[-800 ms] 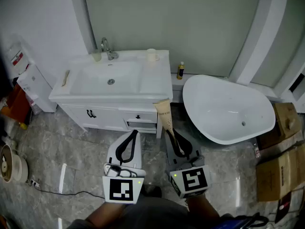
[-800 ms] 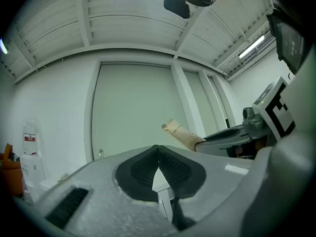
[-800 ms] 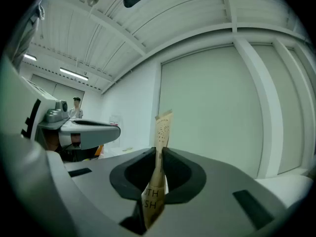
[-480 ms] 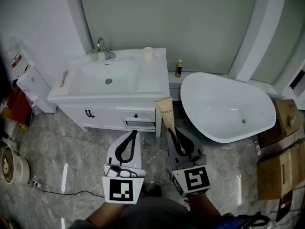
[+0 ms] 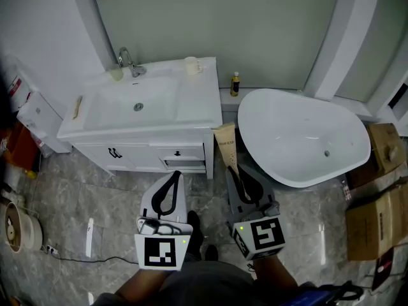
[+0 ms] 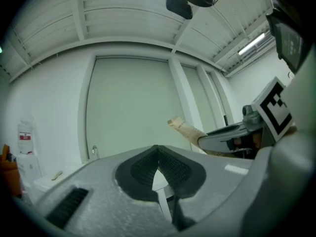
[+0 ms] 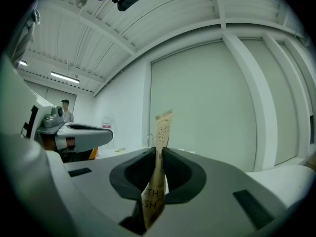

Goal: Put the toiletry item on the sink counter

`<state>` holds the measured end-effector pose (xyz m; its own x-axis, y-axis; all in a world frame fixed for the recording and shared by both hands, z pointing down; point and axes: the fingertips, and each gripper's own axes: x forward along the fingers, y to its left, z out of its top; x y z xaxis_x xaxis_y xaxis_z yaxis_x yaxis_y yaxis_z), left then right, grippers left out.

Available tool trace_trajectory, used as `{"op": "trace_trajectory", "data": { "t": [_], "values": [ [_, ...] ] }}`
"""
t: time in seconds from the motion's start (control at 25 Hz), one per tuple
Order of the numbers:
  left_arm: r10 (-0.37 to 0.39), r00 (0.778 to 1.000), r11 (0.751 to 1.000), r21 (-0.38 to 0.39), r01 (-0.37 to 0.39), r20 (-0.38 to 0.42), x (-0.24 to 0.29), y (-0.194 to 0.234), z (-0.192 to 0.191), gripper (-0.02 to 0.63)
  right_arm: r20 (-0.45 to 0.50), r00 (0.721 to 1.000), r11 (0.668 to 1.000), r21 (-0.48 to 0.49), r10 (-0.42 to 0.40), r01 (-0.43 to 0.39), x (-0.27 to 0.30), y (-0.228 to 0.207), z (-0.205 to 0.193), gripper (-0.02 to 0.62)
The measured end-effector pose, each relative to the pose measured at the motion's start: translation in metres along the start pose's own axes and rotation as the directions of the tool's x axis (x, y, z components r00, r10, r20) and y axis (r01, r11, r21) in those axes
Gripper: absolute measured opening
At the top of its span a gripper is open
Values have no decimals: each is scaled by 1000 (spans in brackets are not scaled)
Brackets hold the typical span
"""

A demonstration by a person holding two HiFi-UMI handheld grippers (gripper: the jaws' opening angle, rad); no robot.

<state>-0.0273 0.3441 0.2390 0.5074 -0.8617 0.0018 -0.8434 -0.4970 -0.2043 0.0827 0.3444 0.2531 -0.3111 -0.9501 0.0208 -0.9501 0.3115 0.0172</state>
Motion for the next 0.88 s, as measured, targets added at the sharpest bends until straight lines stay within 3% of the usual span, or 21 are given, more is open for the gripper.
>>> {"op": "trace_trajectory", "data": {
  "t": [0.48, 0.88],
  "values": [
    [-25, 999, 998, -57, 23, -35, 90, 57, -34, 11, -62, 998, 1000, -8, -11, 11, 99, -22, -13, 48],
    [-26, 999, 997, -72, 29, 38, 158, 119, -21, 11, -10, 1000, 998, -54, -14, 14, 185, -28, 15, 48]
  ]
}}
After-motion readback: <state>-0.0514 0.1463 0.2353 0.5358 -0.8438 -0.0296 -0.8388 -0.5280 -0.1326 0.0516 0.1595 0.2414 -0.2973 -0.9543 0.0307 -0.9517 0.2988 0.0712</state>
